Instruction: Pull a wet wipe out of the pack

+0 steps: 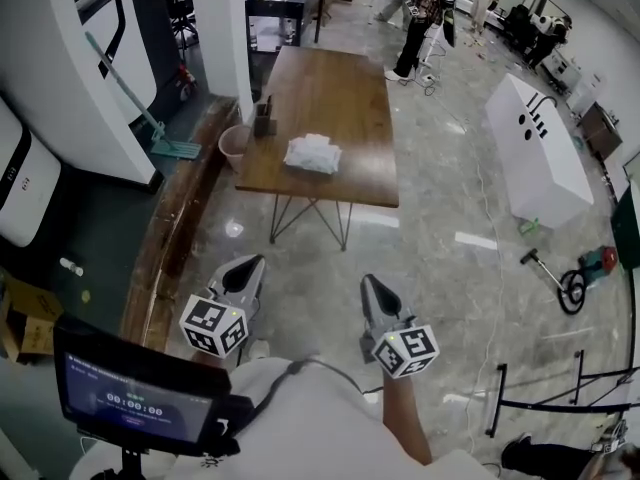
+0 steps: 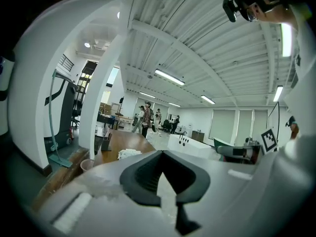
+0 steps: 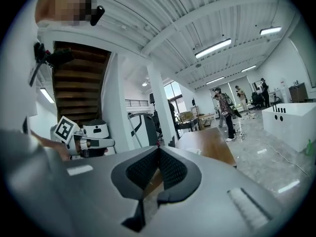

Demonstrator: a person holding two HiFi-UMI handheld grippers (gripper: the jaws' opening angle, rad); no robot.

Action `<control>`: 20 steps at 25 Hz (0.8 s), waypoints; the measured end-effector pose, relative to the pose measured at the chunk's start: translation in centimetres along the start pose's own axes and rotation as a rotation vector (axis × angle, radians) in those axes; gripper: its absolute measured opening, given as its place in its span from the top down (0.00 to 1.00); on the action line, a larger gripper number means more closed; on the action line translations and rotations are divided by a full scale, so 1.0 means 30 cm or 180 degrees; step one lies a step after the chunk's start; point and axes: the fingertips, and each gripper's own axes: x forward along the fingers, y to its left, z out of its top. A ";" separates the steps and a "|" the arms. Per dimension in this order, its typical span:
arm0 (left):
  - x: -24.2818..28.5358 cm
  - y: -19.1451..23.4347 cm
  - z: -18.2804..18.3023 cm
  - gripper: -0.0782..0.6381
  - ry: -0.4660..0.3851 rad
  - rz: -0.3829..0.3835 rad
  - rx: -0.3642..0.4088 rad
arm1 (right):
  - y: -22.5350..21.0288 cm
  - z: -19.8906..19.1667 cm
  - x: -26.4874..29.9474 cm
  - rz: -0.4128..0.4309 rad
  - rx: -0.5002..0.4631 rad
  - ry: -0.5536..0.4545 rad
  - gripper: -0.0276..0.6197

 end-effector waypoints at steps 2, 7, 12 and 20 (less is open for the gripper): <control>0.007 0.000 0.004 0.89 0.0054 0.0039 0.0034 | 0.011 -0.003 0.007 0.0066 0.0024 0.0045 0.95; 0.069 -0.146 -0.057 0.89 0.0019 -0.0011 0.0057 | -0.046 -0.075 -0.079 0.0337 -0.0044 0.0185 0.94; 0.117 -0.256 -0.099 0.89 0.0046 0.0010 0.0047 | -0.117 -0.117 -0.147 0.0428 -0.0020 0.0272 0.94; 0.110 -0.355 -0.173 0.89 0.0176 0.0091 0.0047 | -0.190 -0.158 -0.228 0.0491 0.0044 0.0351 0.94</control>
